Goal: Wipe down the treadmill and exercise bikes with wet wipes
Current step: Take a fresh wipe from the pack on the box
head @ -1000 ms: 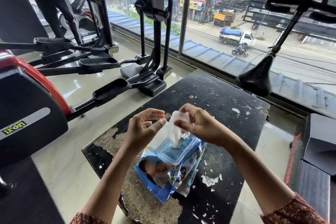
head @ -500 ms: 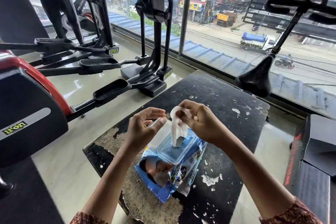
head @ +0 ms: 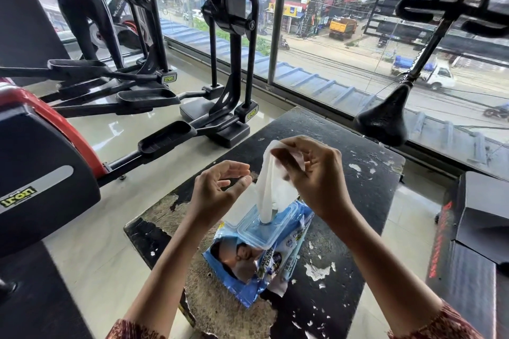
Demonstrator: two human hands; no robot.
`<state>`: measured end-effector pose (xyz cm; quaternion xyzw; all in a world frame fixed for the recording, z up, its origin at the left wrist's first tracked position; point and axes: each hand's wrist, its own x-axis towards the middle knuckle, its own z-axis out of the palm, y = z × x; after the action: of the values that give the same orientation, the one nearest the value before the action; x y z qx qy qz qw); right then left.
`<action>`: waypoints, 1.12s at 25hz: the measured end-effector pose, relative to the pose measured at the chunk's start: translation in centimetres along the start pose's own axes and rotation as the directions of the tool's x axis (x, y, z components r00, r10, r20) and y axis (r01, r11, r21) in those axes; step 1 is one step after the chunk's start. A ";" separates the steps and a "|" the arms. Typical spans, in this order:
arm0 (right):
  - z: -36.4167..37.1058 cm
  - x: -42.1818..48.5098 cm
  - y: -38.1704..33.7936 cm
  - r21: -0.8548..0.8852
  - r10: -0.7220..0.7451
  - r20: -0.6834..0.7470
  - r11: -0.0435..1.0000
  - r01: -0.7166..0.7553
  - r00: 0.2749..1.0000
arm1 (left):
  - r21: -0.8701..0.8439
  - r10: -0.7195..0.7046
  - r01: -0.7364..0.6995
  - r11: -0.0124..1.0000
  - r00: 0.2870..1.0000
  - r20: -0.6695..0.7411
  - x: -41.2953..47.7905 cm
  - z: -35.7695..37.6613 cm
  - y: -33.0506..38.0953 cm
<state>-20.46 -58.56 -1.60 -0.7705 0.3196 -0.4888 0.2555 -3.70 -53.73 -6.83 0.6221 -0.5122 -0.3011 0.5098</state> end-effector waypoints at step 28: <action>-6.7 -0.8 -3.6 -0.315 -0.166 -0.521 0.949 -0.008 0.837 | -0.114 0.165 -0.145 0.983 0.968 0.189 0.5 1.9 4.2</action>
<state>-25.99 -56.13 3.16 -0.6435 0.4175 -0.6415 0.0123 -6.69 -54.64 -3.34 0.5212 -0.5917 -0.3456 0.5087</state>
